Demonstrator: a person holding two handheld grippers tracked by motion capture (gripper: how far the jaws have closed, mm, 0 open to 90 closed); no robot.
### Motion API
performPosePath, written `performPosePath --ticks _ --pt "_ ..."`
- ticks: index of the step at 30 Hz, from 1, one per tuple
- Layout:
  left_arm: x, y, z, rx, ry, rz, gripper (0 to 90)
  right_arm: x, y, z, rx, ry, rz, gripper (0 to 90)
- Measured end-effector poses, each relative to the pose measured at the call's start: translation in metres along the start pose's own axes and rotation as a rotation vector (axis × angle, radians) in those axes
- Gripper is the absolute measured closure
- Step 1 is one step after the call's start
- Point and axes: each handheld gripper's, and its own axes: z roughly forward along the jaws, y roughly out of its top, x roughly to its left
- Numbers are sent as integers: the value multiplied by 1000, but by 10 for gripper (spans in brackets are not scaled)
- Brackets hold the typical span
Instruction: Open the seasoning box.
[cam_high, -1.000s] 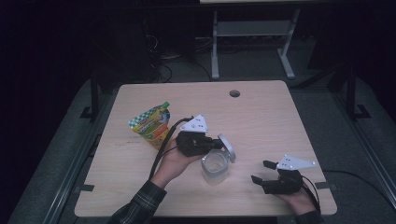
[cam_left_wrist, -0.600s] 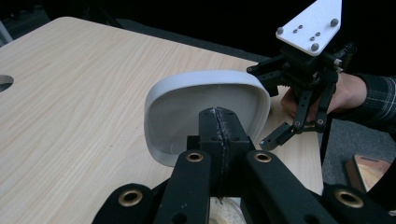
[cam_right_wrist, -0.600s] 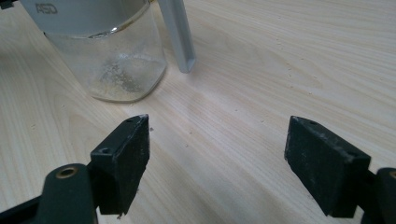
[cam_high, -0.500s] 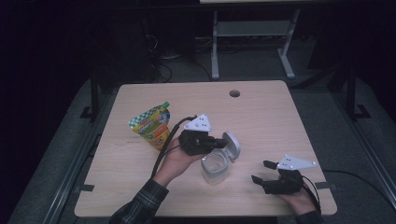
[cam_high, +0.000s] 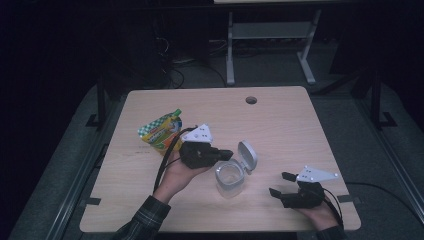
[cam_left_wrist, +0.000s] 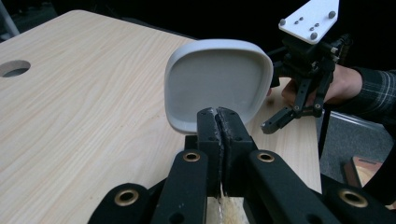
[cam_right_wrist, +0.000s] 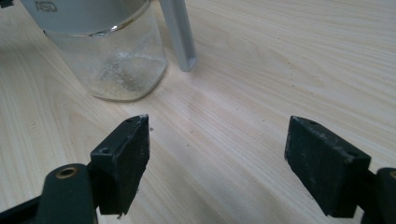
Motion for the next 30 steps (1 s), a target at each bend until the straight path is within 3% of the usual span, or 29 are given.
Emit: performPosePath --ticks 16,19,30 --pt "3 -29 -24 20 32 -26 751 0 -1 1 9 -3 -4 215" --pt "3 -33 -29 32 36 -15 717 -1 -2 1 9 -4 4 215" --pt "3 -61 -49 48 75 -47 573 -1 -3 2 14 -4 2 215"
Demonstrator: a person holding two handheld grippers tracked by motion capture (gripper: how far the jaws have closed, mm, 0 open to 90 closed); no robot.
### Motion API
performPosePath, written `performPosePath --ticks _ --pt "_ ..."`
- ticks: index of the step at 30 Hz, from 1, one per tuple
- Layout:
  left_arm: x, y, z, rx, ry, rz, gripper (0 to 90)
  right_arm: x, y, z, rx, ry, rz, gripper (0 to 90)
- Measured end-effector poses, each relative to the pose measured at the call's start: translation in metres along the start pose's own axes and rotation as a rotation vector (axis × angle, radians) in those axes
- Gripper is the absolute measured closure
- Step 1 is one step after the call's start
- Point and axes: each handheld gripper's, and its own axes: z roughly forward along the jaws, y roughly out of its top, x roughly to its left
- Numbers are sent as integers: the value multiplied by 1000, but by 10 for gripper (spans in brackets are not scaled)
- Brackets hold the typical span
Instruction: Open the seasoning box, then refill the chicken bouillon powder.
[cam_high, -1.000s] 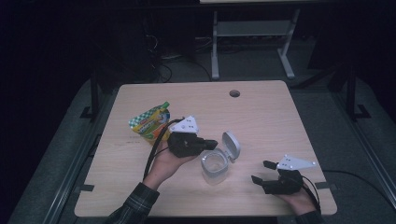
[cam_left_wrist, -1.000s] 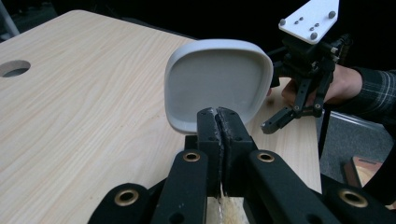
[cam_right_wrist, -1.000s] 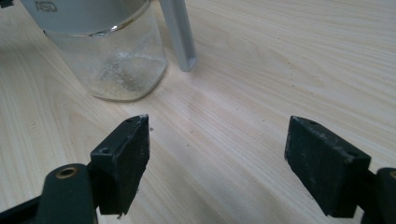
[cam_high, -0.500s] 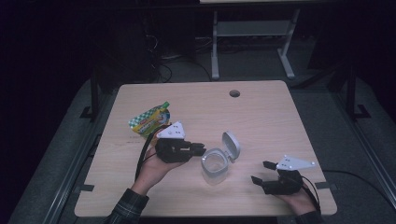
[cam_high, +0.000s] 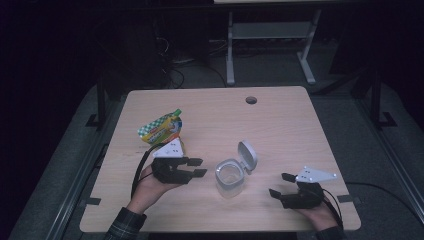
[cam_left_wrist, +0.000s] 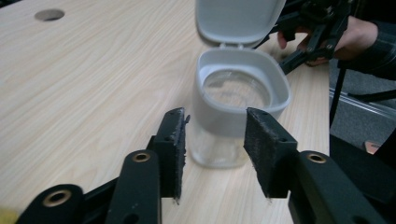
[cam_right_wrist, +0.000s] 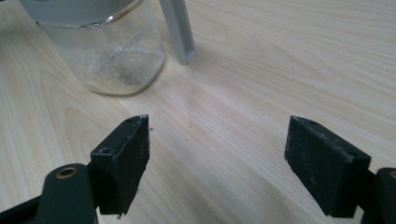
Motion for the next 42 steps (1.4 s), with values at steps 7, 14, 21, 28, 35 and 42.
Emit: performPosePath --ticks 7,14,21,28,35,42 --pt "0 -21 -2 25 28 3 477 0 0 -2 -1 1 -1 215" --pt "0 -33 -8 32 40 7 447 -1 0 -3 -11 -4 -8 215" --pt "1 -49 -20 30 60 -10 417 0 0 -2 -9 1 -10 215" --pt "3 -64 -30 36 81 -25 396 1 1 -2 -6 2 -6 215" --pt "9 -72 -40 45 108 -38 397 1 -1 -1 -6 4 5 215" --pt "19 -77 -57 34 149 -77 406 1 0 -1 -10 2 5 215"
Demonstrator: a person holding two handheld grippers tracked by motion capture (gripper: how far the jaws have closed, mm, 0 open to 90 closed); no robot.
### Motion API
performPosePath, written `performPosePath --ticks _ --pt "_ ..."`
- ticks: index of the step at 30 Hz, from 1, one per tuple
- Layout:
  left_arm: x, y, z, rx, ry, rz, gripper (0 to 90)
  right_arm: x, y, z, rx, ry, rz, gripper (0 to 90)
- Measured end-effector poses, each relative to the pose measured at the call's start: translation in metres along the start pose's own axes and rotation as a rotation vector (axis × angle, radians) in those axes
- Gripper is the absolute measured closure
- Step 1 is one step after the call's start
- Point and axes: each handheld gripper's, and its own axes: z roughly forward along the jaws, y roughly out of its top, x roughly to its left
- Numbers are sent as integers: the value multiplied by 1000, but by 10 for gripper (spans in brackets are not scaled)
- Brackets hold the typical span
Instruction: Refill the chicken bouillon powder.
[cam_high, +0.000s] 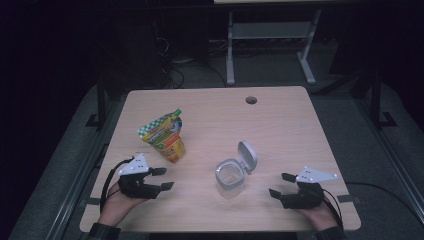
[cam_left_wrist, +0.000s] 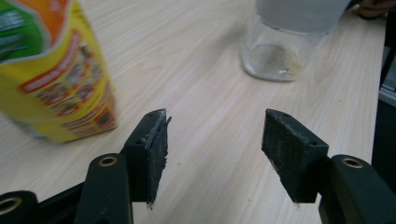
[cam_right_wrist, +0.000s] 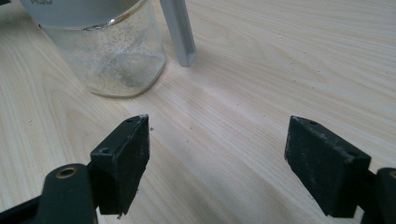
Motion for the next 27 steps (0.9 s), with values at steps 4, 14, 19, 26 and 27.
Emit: performPosePath --ticks 4,14,19,26,27 --pt "7 -2 -7 -9 16 -10 407 0 -1 0 4 6 -7 215" --pt "21 -5 -20 -13 61 -20 402 2 0 2 10 8 -14 215" --pt "28 -5 -30 -24 99 -27 402 1 0 3 11 6 -17 215" --pt "41 -5 -40 -41 121 -44 402 1 0 3 16 9 -14 215" --pt "42 -5 -41 -45 117 -46 402 2 0 4 16 9 -13 215"
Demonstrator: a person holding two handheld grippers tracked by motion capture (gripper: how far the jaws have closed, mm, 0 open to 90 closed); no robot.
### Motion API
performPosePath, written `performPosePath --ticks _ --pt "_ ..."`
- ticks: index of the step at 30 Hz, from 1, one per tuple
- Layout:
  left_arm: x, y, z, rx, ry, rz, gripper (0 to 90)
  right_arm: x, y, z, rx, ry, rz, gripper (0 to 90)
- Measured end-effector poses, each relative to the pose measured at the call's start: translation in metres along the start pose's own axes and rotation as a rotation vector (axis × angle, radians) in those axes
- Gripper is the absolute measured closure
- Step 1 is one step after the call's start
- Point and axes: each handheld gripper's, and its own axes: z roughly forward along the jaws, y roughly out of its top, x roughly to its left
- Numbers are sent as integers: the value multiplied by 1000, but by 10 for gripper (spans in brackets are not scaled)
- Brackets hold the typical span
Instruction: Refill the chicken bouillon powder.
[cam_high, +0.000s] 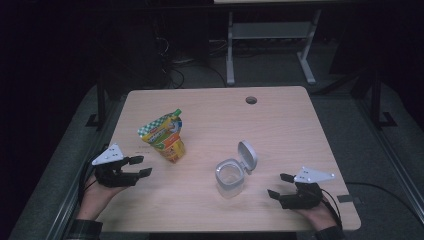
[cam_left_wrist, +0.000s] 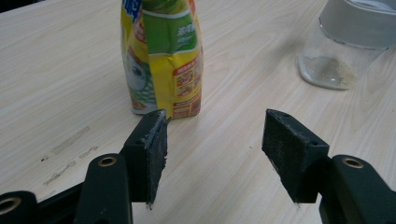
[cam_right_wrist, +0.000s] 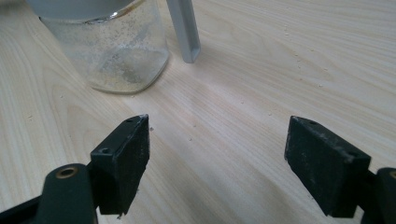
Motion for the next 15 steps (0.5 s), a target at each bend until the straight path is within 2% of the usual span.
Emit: performPosePath --ticks 10,12,15 --pt "11 14 3 -12 3 11 402 0 0 1 2 -4 0 215" --pt "13 18 5 -30 1 2 402 -1 0 1 0 -4 -1 215" --pt "14 24 6 -34 0 12 402 -1 -1 1 2 -4 -2 215"
